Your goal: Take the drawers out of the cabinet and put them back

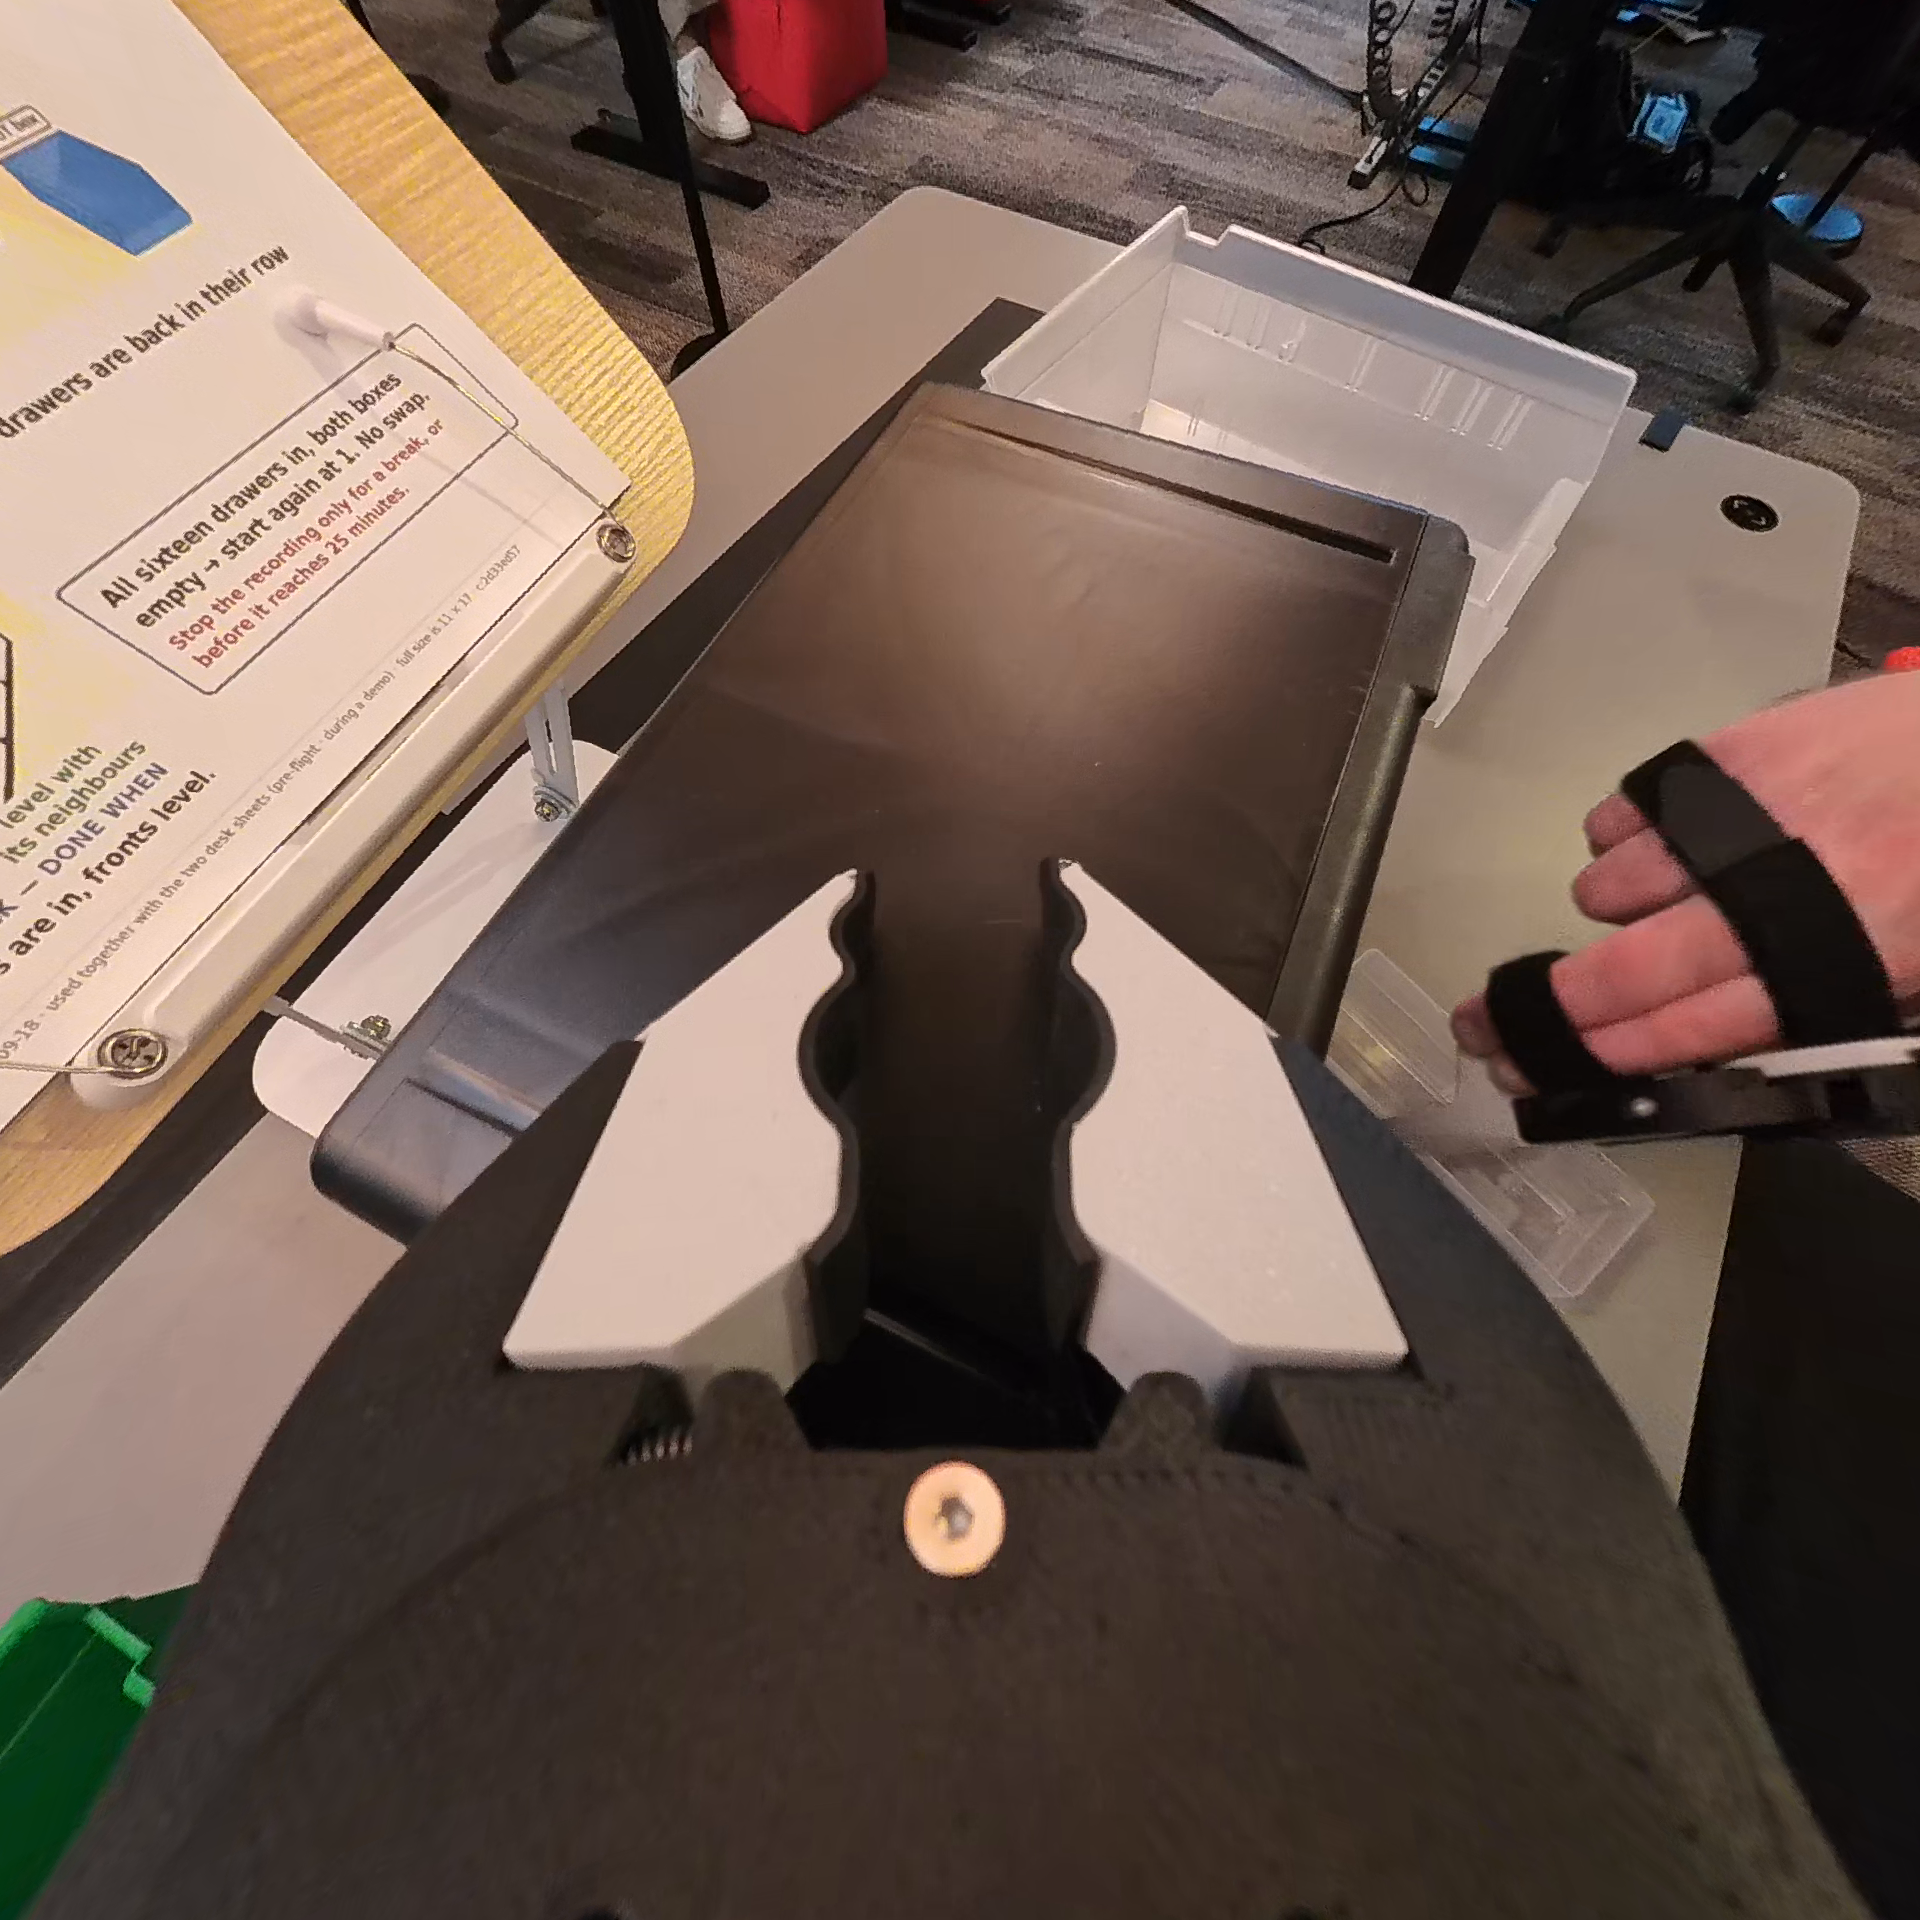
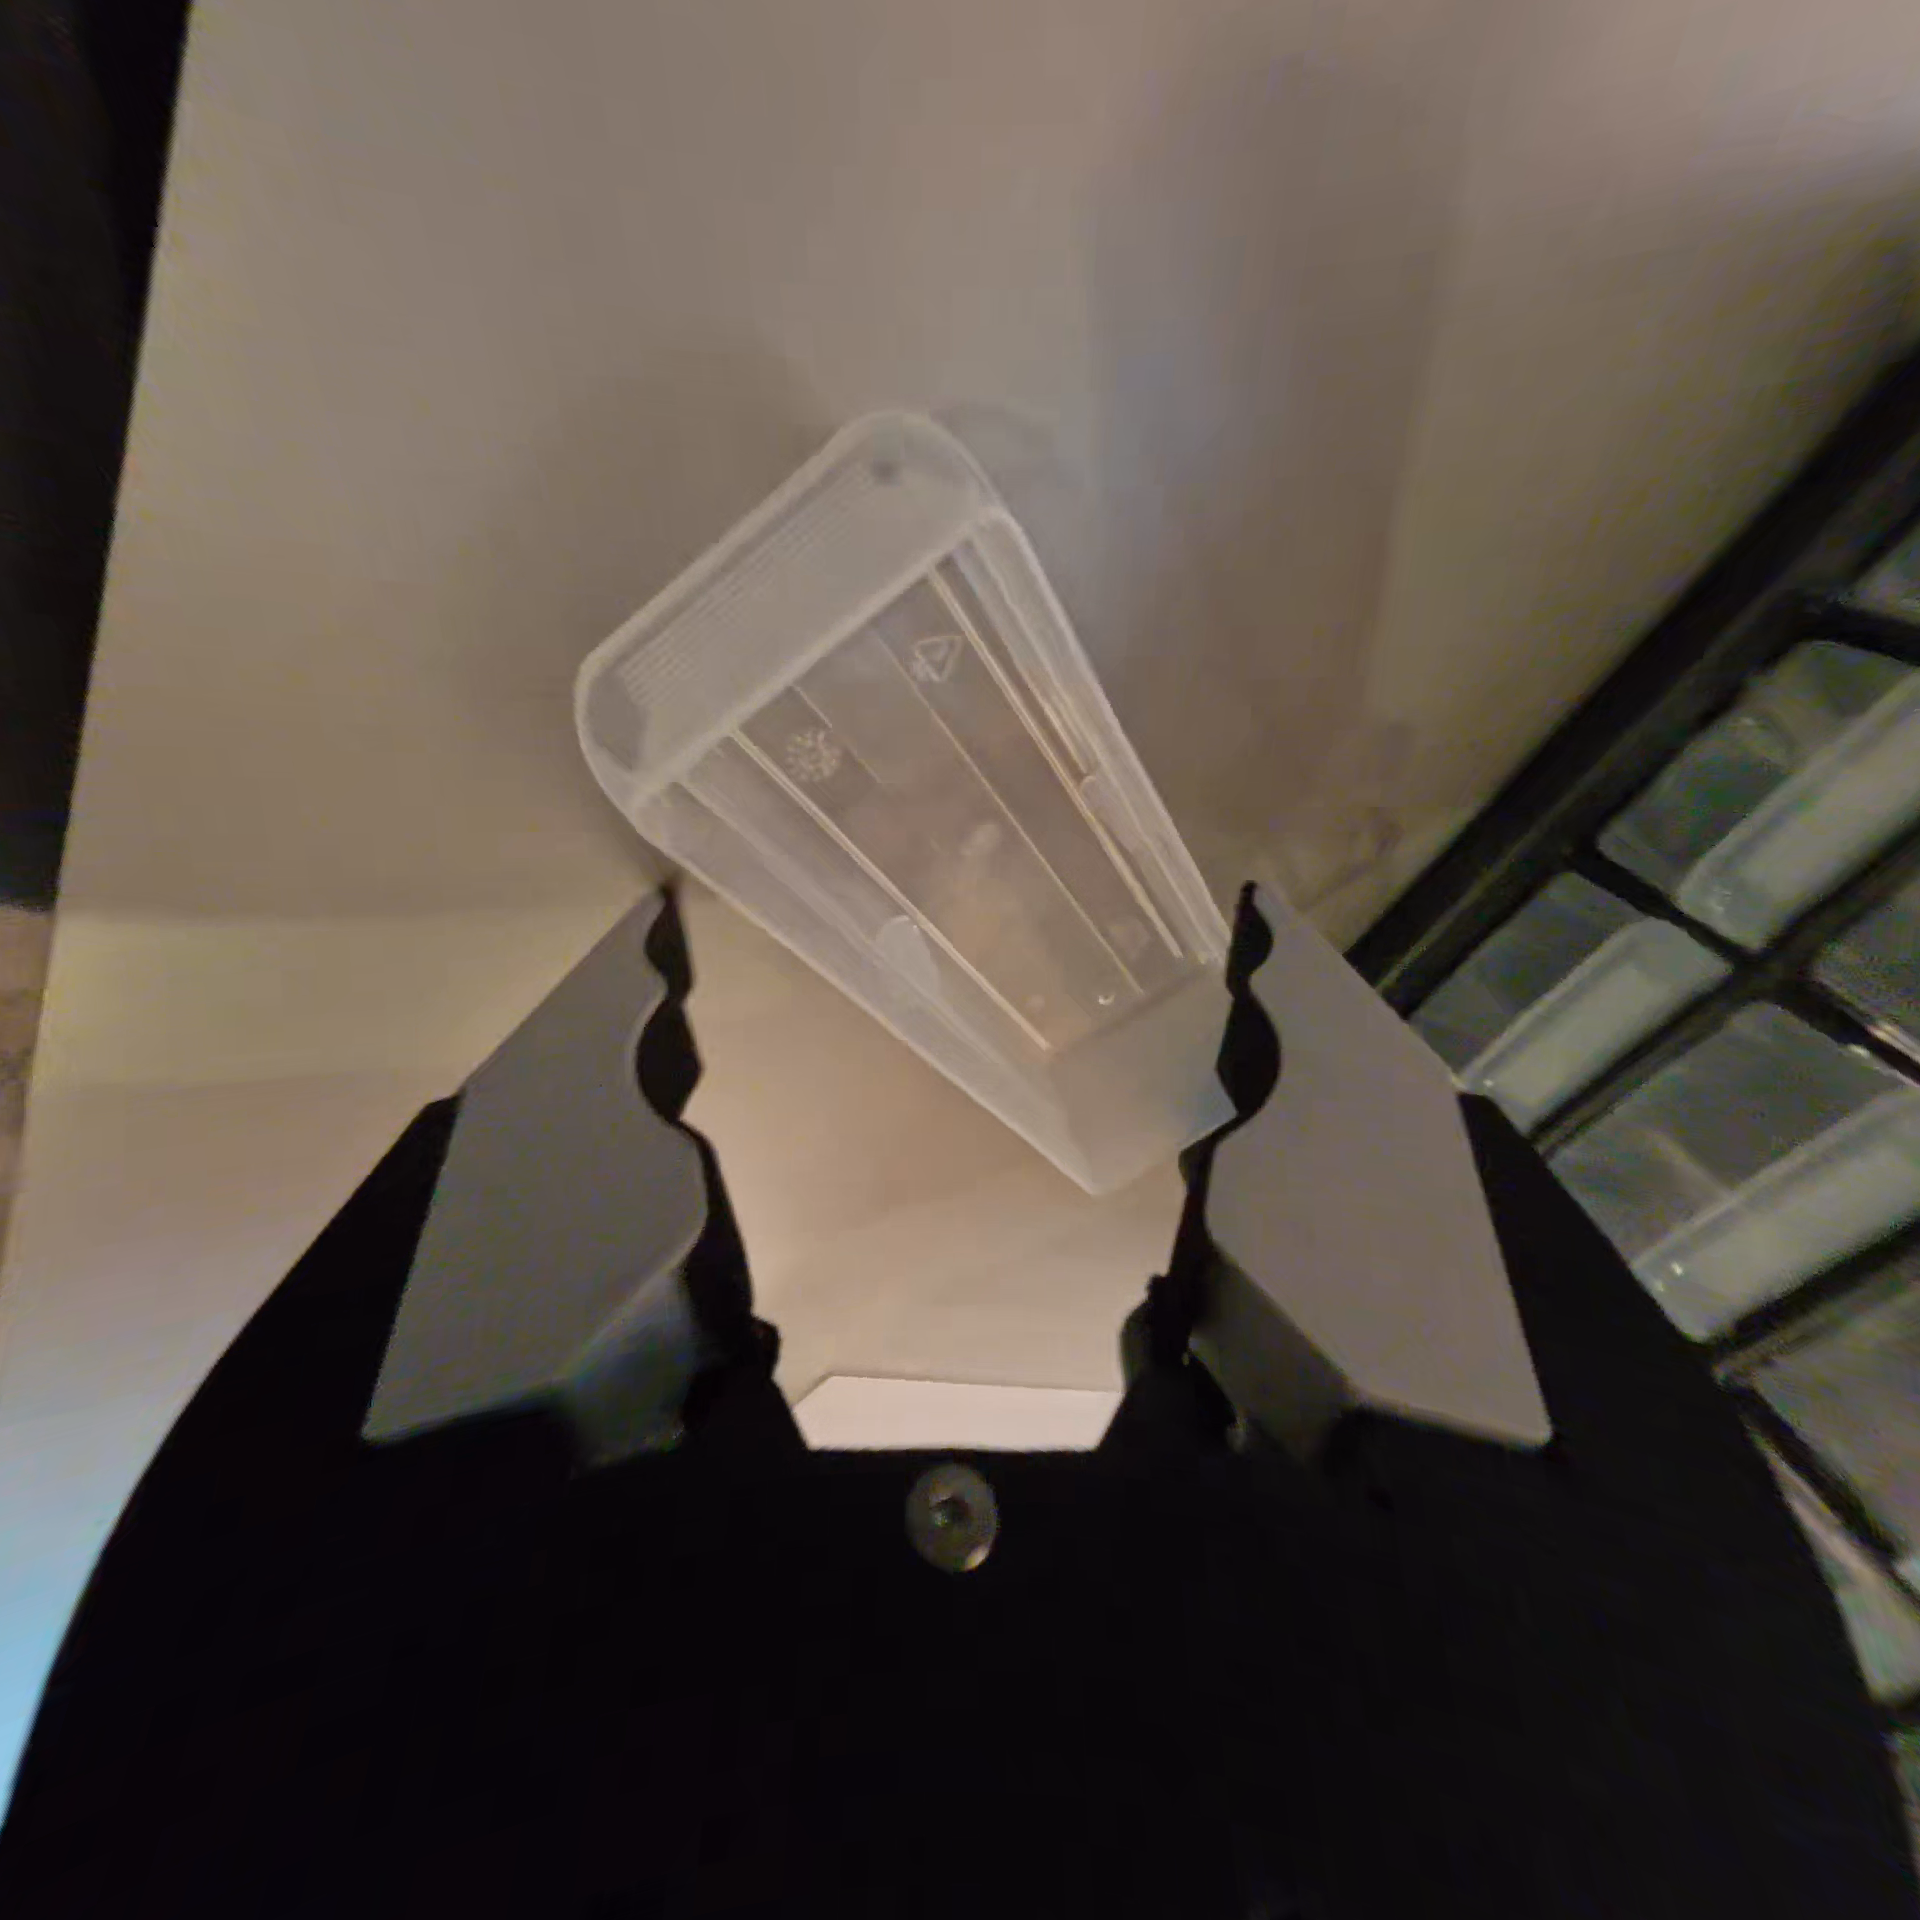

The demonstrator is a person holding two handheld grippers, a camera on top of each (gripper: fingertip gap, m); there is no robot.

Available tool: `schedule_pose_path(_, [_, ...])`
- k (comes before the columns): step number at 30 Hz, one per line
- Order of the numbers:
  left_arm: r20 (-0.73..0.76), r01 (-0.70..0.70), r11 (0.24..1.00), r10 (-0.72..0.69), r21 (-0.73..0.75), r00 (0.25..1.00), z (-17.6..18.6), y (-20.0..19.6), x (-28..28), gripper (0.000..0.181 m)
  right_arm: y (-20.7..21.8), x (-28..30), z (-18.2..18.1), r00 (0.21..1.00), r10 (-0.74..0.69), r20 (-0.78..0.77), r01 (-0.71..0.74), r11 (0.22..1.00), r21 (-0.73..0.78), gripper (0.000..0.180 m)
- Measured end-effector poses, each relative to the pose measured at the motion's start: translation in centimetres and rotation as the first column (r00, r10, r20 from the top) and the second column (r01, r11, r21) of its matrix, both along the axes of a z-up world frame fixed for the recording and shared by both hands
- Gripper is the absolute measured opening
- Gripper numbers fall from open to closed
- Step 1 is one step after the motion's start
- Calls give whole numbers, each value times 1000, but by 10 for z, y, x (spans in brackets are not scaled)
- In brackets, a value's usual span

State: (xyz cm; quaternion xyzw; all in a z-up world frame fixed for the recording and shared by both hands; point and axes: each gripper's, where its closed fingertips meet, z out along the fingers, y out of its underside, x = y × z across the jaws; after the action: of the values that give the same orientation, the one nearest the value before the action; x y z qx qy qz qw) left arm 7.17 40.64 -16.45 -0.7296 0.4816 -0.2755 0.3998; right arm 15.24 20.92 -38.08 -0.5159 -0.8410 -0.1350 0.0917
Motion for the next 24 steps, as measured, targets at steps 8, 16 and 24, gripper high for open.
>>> schedule_pose_path(8, [3,6,1000,-6,3,1000,0,0,0,31,1,2,10,990,-143,-9,141,986,-83,63])
schedule_pose_path(16, [21,12,1000,-12,13,1000,2,-1,0,30,19,59,117,880,-393,-266,375,920,-118,62])
schedule_pose_path(24, [45,9,1000,-10,22,999,4,0,-1,23,137,249,171,634,-722,-277,771,616,159,63])
